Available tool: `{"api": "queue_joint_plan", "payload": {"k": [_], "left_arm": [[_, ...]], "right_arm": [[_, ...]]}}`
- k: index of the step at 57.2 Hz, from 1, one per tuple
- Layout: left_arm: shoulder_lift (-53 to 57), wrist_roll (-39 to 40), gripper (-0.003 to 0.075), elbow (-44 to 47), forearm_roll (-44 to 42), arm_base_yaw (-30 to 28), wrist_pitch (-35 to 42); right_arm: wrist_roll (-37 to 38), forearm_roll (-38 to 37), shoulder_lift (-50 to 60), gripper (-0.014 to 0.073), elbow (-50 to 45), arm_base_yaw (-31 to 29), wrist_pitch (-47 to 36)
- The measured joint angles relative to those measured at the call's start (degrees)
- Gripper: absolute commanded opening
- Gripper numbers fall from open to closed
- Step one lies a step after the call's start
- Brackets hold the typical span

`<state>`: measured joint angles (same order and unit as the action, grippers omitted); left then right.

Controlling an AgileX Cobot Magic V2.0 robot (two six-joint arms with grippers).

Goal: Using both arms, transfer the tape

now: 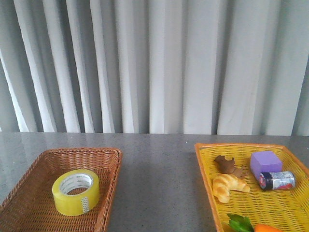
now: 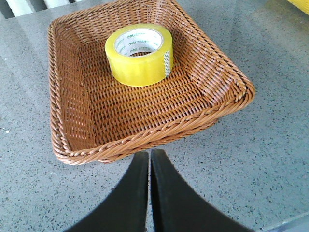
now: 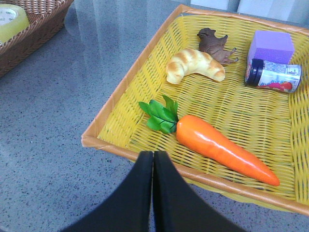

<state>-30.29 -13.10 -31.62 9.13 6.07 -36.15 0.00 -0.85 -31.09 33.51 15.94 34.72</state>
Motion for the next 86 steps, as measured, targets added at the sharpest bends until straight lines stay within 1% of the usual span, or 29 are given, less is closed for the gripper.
{"api": "queue_joint_plan", "payload": {"k": [8, 12, 16, 22, 26, 34, 39, 49, 86], "left_arm": [[1.6, 0.0, -0.0007, 1.7, -0.6, 0.1, 0.9], [4.6, 0.7, -0.0007, 4.7, -1.8, -0.3, 2.8], [9.1, 3.5, -0.0007, 9.0, -3.8, -1.5, 6.2], [17.2, 9.9, -0.0007, 17.0, -7.6, -3.8, 13.2], [21.8, 12.7, -0.0007, 21.7, -8.6, -4.6, 17.3], [28.8, 14.2, -0.0007, 29.1, -8.8, -4.7, 23.6], [30.6, 14.9, -0.0007, 32.4, -9.1, -4.7, 27.7], [30.9, 15.3, -0.0007, 33.0, -9.1, -4.7, 32.0], [30.9, 15.3, -0.0007, 33.0, -9.1, -4.7, 32.1]], "right_arm": [[0.0, 0.0, 0.0, -0.0007, 0.0, 0.0, 0.0], [0.0, 0.0, 0.0, -0.0007, 0.0, 0.0, 0.0], [0.0, 0.0, 0.0, -0.0007, 0.0, 0.0, 0.0], [0.0, 0.0, 0.0, -0.0007, 0.0, 0.0, 0.0], [0.0, 0.0, 0.0, -0.0007, 0.0, 0.0, 0.0], [0.0, 0.0, 0.0, -0.0007, 0.0, 0.0, 0.0], [0.0, 0.0, 0.0, -0.0007, 0.0, 0.0, 0.1], [0.0, -0.1, 0.0, -0.0007, 0.0, 0.0, 0.2], [0.0, -0.1, 0.1, -0.0007, -0.1, 0.0, 0.4]]}}
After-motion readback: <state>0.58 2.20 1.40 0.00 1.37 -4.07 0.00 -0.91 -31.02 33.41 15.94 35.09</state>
